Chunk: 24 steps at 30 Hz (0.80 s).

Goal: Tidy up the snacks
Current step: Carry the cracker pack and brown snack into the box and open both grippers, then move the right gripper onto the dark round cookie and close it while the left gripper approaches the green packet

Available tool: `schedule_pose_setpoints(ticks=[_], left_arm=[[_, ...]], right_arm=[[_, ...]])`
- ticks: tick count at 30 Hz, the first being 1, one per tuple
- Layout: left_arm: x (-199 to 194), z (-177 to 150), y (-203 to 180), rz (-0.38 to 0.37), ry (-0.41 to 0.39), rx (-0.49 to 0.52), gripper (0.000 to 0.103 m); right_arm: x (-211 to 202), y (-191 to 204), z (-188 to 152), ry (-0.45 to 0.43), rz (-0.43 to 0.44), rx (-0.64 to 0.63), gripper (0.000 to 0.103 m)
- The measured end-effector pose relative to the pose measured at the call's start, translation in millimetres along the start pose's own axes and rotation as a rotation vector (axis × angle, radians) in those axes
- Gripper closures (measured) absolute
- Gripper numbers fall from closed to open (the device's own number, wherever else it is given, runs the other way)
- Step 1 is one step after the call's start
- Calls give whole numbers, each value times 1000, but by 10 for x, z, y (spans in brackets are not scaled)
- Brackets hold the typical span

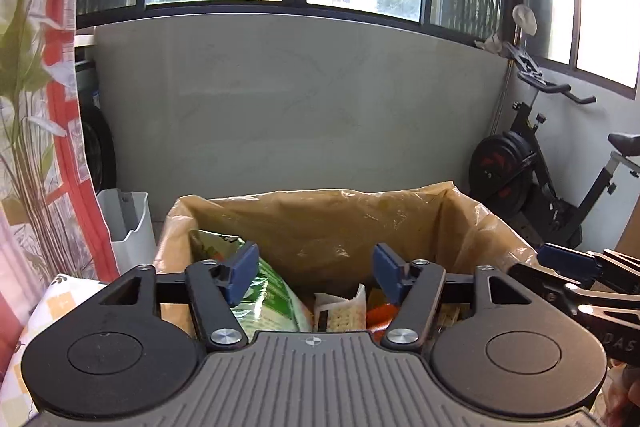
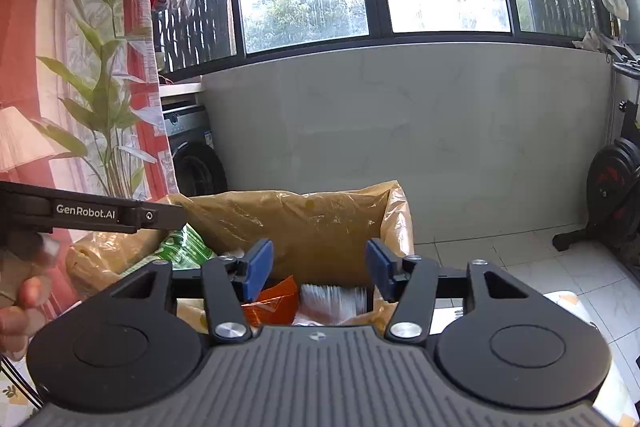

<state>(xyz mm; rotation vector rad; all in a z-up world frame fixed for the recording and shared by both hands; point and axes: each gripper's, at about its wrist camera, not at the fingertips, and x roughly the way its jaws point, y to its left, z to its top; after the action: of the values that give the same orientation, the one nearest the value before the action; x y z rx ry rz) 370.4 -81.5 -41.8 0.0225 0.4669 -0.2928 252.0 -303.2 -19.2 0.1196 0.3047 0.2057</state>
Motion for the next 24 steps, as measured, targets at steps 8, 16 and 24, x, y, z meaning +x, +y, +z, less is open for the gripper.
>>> schedule_pose_setpoints(ticks=[8, 16, 24], left_arm=[[-635, -152, 286, 15, 1, -7, 36], [-1222, -589, 648, 17, 47, -51, 36], [-1383, -1097, 917, 67, 94, -48, 36]], right_arm=[[-461, 42, -79, -15, 56, 55, 44], [-831, 240, -346, 9, 84, 58, 44], [-931, 352, -990, 95, 66, 29, 44]])
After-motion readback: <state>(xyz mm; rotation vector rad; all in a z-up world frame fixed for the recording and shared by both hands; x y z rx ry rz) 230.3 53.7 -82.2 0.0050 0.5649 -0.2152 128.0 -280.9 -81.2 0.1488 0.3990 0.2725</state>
